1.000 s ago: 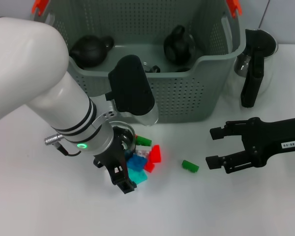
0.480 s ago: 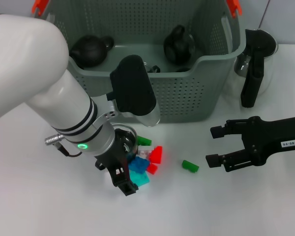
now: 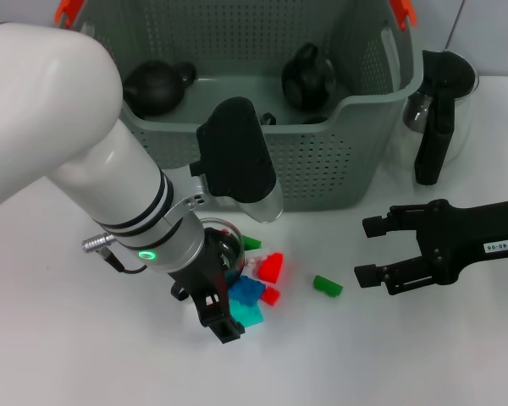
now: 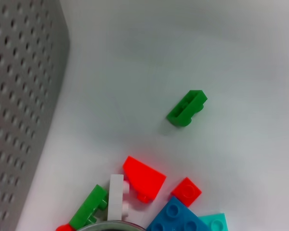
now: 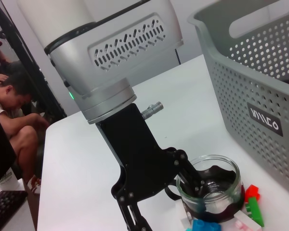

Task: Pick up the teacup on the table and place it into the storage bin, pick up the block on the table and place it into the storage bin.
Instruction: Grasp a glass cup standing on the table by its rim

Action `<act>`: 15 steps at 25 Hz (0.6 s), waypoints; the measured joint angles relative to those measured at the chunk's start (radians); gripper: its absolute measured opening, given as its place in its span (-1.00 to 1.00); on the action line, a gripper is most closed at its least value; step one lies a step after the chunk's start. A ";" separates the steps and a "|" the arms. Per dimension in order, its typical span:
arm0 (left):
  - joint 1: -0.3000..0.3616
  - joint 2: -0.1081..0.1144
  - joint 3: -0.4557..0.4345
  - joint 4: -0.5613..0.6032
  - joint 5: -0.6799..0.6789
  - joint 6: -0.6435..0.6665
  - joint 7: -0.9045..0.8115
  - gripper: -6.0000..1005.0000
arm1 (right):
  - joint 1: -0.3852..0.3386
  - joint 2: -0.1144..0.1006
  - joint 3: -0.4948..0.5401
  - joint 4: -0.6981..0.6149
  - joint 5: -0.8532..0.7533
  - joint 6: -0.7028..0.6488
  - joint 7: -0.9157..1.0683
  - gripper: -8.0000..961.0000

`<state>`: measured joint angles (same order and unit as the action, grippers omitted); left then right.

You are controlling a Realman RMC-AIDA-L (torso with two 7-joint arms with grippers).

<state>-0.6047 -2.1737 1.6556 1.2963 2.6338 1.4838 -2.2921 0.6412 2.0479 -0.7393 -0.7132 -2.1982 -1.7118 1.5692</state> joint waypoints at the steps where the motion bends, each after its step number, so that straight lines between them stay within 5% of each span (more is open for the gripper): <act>1: 0.000 0.000 0.001 0.000 0.000 0.000 0.000 0.33 | 0.000 0.000 0.000 0.000 0.000 0.000 0.000 0.97; 15: -0.013 0.003 -0.001 -0.022 0.010 -0.012 0.012 0.26 | 0.004 0.000 0.011 0.000 0.002 0.000 0.000 0.96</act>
<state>-0.6176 -2.1707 1.6541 1.2740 2.6442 1.4714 -2.2801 0.6456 2.0478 -0.7287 -0.7132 -2.1965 -1.7119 1.5692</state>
